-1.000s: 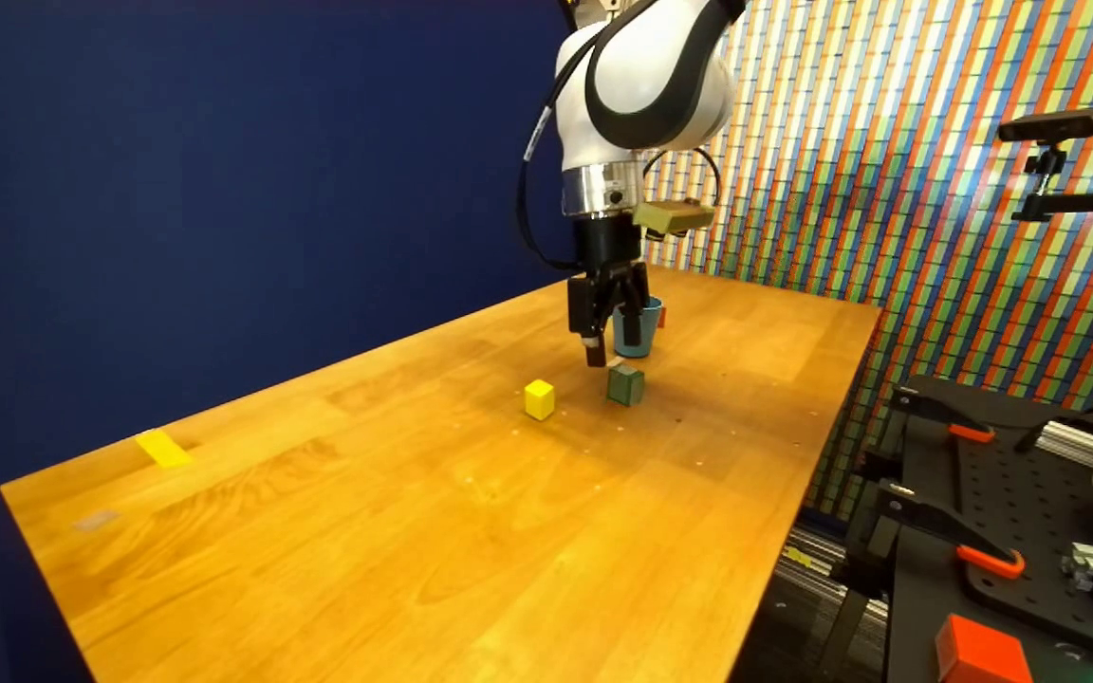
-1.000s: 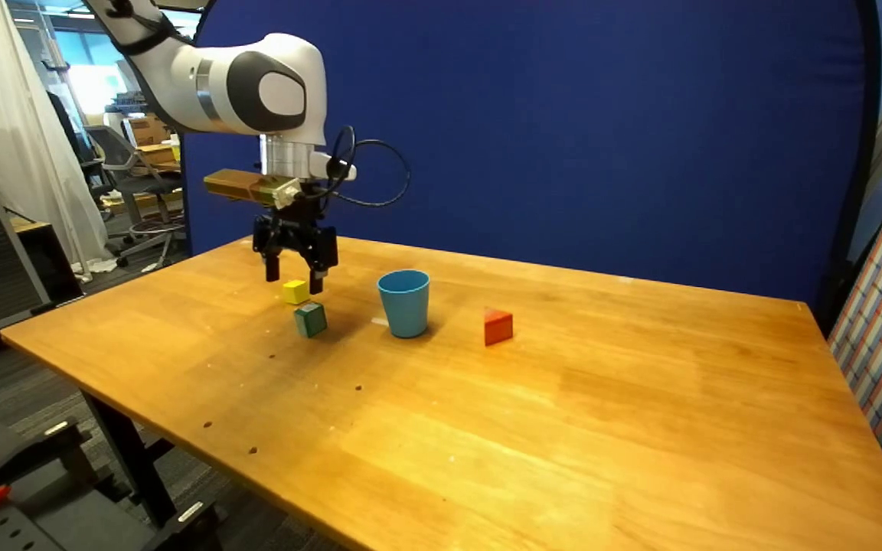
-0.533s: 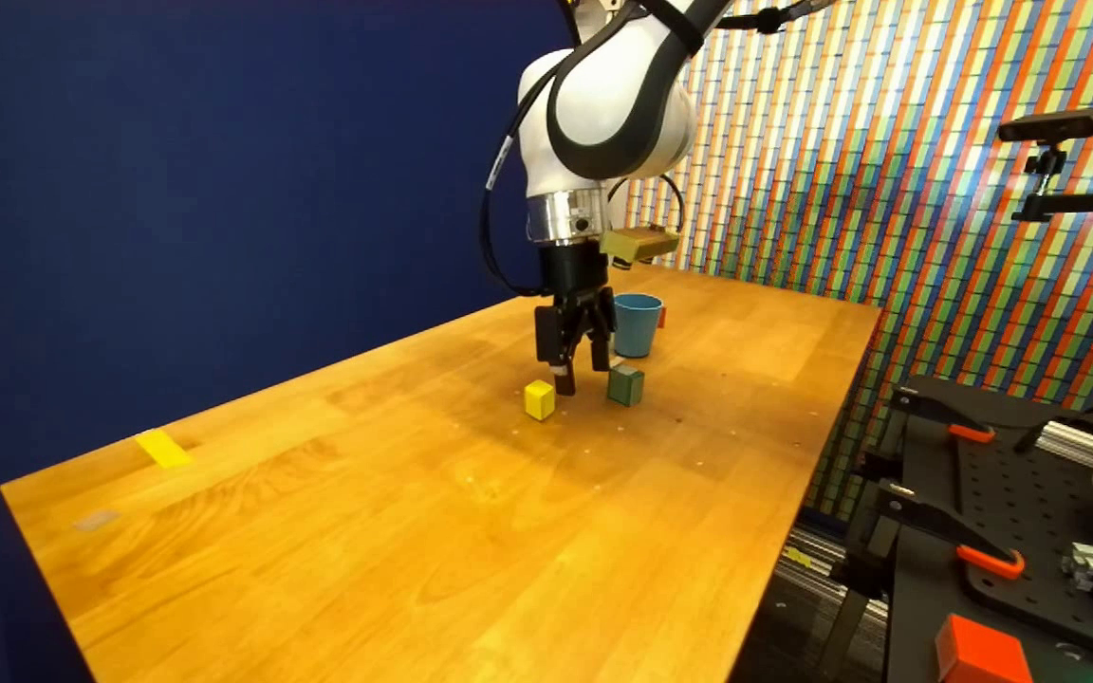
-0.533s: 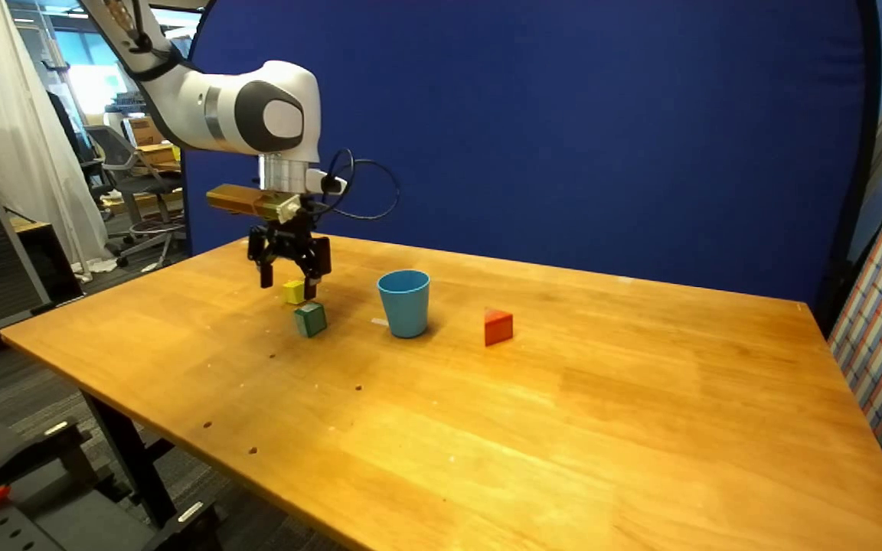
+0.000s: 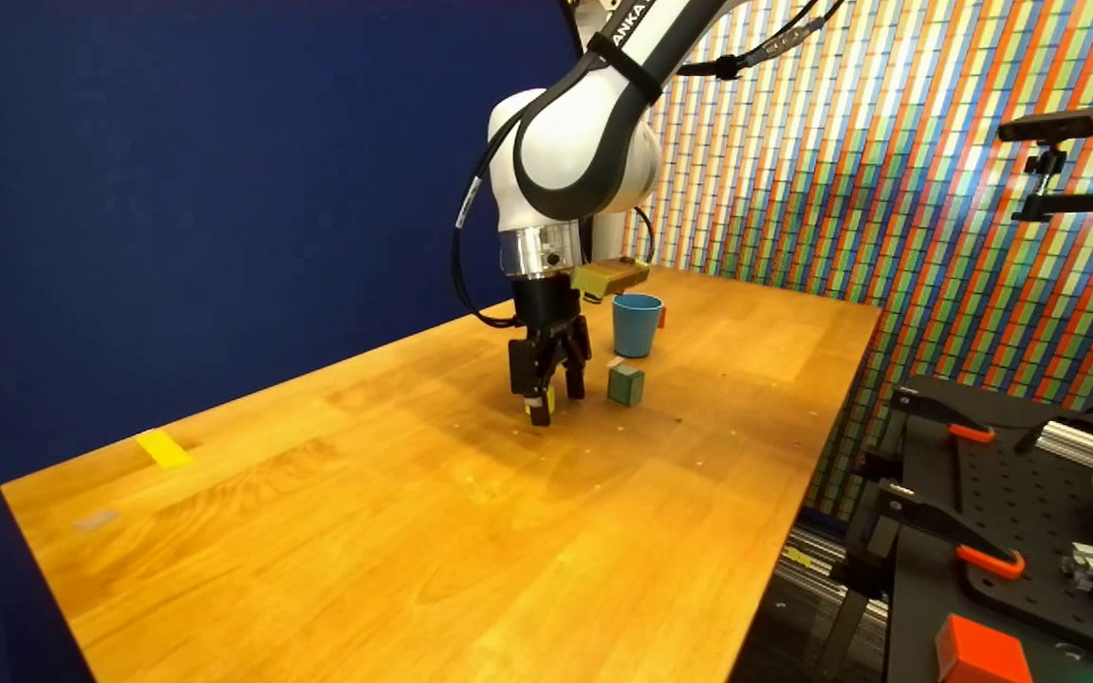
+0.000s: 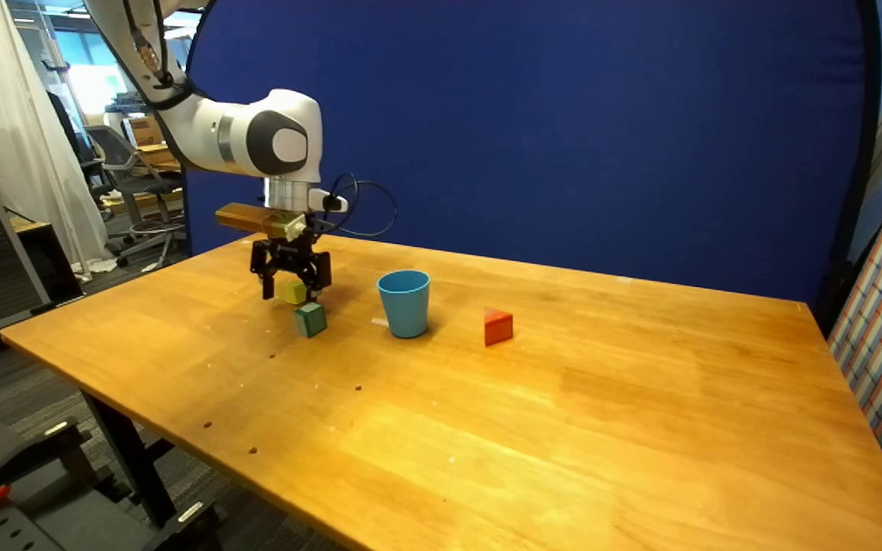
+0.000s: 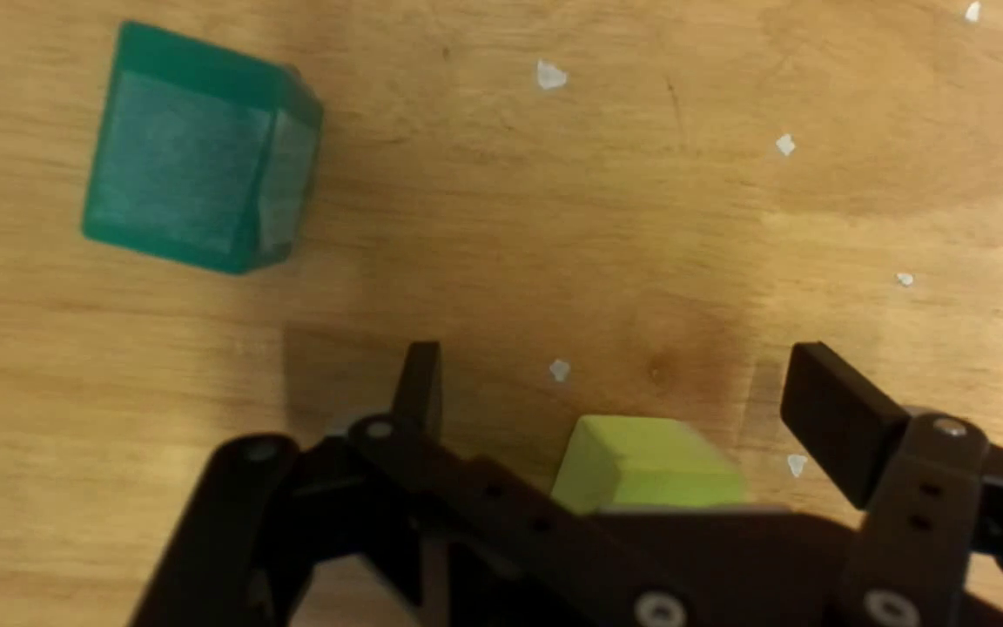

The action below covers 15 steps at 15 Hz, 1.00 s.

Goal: Put the yellow block in the cup

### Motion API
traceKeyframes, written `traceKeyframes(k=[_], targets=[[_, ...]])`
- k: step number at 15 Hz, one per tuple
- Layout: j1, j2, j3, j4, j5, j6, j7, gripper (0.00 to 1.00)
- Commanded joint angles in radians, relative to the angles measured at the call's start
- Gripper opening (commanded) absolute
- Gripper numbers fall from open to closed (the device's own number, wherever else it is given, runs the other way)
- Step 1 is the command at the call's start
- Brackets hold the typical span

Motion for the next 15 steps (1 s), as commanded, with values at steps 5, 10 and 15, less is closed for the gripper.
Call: traceKeyframes(k=[5,10,15], targets=[[0.019,0.051,-0.007,0.097,-0.032,0.002,-0.01,0.5],[0.021,-0.006,-0.026,0.074,-0.051,0.013,0.016,0.12],[0.004,-0.146,-0.12,0.0,-0.064,0.034,0.116,0.15]])
